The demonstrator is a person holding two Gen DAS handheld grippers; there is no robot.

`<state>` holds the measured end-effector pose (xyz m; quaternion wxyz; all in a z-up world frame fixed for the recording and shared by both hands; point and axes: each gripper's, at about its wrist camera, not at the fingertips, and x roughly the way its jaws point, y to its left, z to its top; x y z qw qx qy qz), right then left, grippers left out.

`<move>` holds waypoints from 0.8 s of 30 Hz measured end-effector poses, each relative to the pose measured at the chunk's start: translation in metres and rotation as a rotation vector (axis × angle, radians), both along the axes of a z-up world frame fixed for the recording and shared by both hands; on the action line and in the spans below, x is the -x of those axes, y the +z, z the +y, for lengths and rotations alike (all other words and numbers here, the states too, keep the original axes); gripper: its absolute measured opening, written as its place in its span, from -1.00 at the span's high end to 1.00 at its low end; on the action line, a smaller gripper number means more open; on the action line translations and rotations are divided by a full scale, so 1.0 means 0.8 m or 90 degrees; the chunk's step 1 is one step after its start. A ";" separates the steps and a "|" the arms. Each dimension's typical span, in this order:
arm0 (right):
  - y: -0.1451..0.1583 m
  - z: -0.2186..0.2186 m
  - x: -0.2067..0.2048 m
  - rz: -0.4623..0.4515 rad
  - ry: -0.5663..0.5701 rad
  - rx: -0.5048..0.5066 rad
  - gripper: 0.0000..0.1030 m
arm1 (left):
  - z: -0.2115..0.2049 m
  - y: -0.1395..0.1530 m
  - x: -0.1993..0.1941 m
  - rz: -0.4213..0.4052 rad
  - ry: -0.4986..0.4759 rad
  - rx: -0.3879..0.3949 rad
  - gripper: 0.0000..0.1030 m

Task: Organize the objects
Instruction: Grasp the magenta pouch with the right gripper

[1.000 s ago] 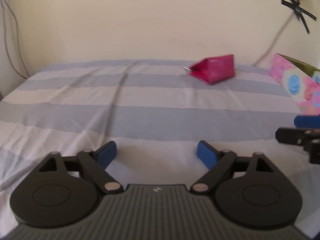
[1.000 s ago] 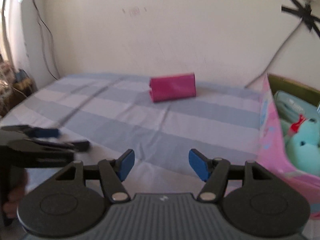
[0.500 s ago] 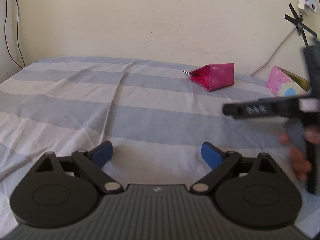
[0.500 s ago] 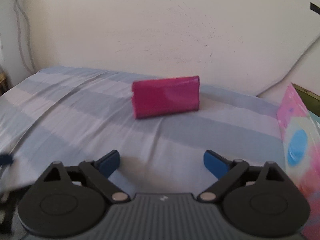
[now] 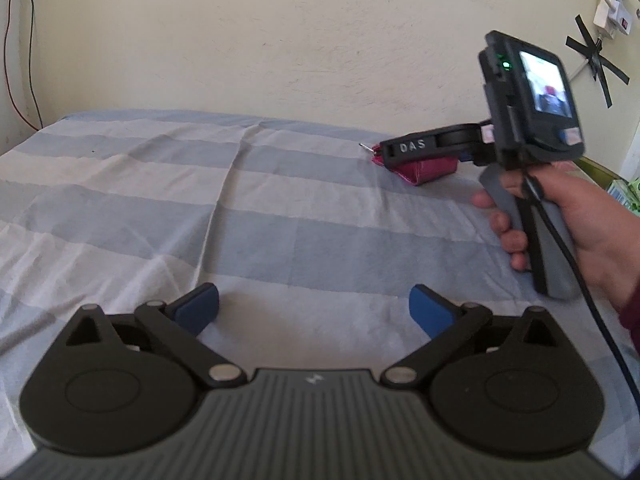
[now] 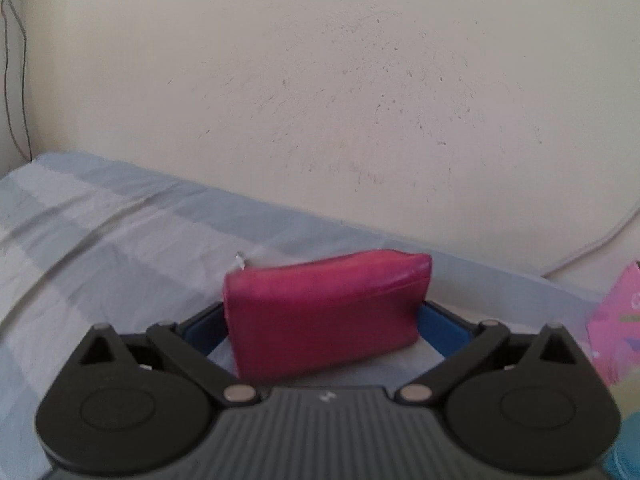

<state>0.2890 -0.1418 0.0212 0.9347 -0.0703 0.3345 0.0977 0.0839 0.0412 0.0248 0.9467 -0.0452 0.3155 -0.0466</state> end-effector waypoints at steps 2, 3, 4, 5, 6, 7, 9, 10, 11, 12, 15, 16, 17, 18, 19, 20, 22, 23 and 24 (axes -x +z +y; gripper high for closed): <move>-0.001 -0.006 0.001 -0.002 0.004 -0.031 -0.39 | 0.001 0.000 -0.001 -0.001 0.001 0.006 -1.00; 0.000 -0.008 0.006 -0.003 0.002 -0.040 -0.21 | 0.001 0.000 -0.001 -0.001 0.001 0.007 -1.00; 0.000 -0.011 0.011 -0.004 -0.003 -0.047 -0.06 | 0.001 0.000 -0.001 -0.001 0.001 0.007 -1.00; 0.000 -0.013 0.015 -0.003 -0.005 -0.053 0.02 | 0.002 0.000 -0.002 -0.001 0.001 0.008 -1.00; 0.000 -0.015 0.021 0.001 -0.001 -0.062 0.15 | 0.002 0.000 -0.002 -0.002 0.001 0.010 -1.00; -0.001 -0.016 0.029 0.005 0.006 -0.067 0.33 | 0.004 0.000 -0.002 -0.002 0.001 0.014 -1.00; -0.001 -0.014 0.049 0.006 0.023 -0.052 0.75 | 0.005 0.001 -0.002 -0.003 0.001 0.019 -1.00; 0.001 -0.012 0.057 0.005 0.029 -0.040 0.93 | 0.005 0.001 -0.002 -0.004 0.001 0.021 -1.00; 0.001 -0.008 0.065 -0.003 0.024 -0.018 0.93 | 0.005 0.001 -0.002 -0.004 0.002 0.022 -1.00; 0.002 -0.005 0.071 -0.014 0.021 0.007 0.93 | 0.005 0.001 -0.002 -0.005 0.003 0.023 -1.00; 0.005 0.001 0.079 -0.041 0.012 0.033 0.82 | 0.007 0.001 0.000 -0.006 0.013 0.025 -1.00; 0.008 0.002 0.080 -0.053 0.007 0.030 0.80 | 0.007 0.001 0.000 -0.007 0.013 0.027 -1.00; 0.010 0.003 0.079 -0.064 0.004 0.026 0.79 | 0.008 0.001 -0.001 -0.007 0.013 0.031 -1.00; 0.012 0.005 0.077 -0.071 0.004 0.023 0.75 | 0.008 0.001 -0.001 -0.007 0.014 0.033 -1.00; 0.013 0.006 0.072 -0.072 0.005 0.020 0.65 | 0.009 0.001 -0.002 -0.008 0.015 0.036 -1.00; 0.015 0.009 0.069 -0.072 0.005 0.021 0.61 | 0.009 0.001 -0.003 -0.008 0.015 0.040 -1.00; 0.015 0.016 0.058 -0.073 -0.013 0.039 0.58 | 0.011 0.001 -0.004 -0.009 0.015 0.047 -1.00; 0.013 0.017 0.052 -0.073 -0.023 0.041 0.58 | 0.012 0.001 -0.004 -0.010 0.014 0.050 -1.00; 0.012 0.018 0.049 -0.071 -0.030 0.040 0.58 | 0.012 0.001 -0.004 -0.011 0.014 0.054 -1.00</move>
